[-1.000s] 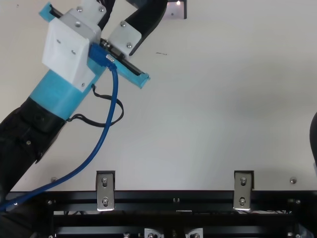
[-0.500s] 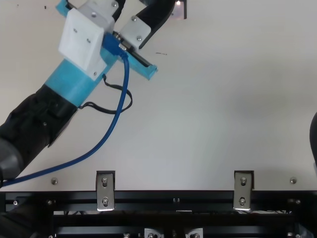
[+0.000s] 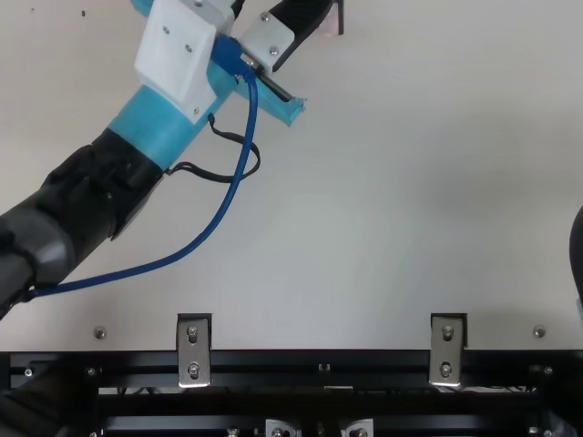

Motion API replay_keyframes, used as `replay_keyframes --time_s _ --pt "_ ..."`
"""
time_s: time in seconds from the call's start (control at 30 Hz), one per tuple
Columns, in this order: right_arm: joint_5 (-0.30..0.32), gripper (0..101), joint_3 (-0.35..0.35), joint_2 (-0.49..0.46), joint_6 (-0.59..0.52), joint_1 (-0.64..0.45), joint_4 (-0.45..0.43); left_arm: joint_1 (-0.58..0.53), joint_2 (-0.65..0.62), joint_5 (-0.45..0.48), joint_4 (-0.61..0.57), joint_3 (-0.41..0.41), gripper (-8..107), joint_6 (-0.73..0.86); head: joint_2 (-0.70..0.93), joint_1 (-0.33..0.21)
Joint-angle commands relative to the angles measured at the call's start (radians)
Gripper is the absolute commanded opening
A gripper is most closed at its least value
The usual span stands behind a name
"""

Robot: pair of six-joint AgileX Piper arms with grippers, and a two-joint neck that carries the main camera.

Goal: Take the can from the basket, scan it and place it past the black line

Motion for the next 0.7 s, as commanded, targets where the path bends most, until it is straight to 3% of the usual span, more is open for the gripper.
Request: replay_keyframes --time_s 0.0,0.67 --pt "0.0 101 0.0 0.0 0.0 0.0 0.0 0.001 0.018 -0.009 -0.001 -0.005 10 -0.002 -0.01 -0.037" --pt "0.0 101 0.0 0.0 0.0 0.0 0.0 -0.023 0.17 -0.071 -0.03 -0.091 10 0.004 -0.01 -0.037"
